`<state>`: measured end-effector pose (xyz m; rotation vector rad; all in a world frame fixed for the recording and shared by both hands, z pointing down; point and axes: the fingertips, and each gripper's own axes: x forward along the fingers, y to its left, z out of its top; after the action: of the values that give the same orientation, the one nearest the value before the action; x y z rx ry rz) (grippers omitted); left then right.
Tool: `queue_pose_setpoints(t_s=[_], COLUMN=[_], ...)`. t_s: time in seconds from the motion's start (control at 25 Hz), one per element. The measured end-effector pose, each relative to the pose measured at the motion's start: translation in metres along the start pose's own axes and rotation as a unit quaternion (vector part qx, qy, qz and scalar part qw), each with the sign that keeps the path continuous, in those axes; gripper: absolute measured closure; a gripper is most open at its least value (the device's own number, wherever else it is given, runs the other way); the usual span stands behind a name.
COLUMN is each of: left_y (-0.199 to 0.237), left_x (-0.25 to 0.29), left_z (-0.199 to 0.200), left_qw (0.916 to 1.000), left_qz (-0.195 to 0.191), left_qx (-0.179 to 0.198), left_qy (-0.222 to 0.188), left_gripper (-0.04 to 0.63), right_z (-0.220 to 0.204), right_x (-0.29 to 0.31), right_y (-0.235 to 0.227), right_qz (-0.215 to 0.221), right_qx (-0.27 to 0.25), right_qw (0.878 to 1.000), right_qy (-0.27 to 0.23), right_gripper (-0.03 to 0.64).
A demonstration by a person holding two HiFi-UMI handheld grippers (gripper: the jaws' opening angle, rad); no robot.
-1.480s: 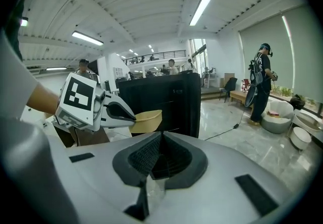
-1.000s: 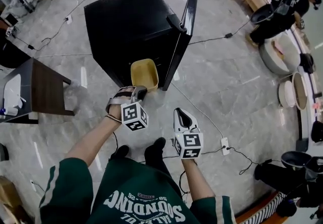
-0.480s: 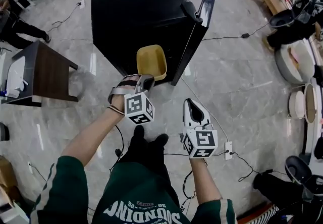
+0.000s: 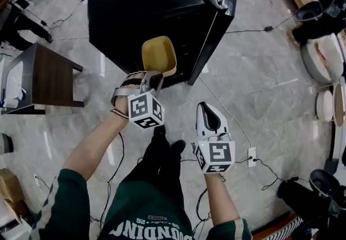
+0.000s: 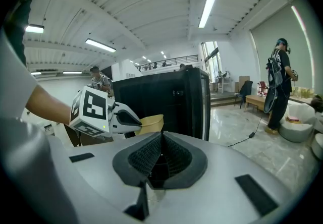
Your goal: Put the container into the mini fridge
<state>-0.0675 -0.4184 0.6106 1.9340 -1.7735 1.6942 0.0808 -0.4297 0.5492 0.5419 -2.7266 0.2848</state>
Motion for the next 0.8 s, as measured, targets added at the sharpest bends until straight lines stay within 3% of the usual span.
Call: queue_pose_setpoints(t_s=[0.8], left_y=[-0.007], left_x=[0.052], left_z=[-0.024], left_qw=[0.9998], left_qz=[0.009], left_qx=[0.007], left_qy=[0.013], left_gripper=[0.571], right_z=[-0.047], right_x=[0.019], right_y=[0.003], right_qz=[0.025], right_qx=[-0.012], right_qw=[0.999], right_qy=[0.021], right_gripper=[0.581])
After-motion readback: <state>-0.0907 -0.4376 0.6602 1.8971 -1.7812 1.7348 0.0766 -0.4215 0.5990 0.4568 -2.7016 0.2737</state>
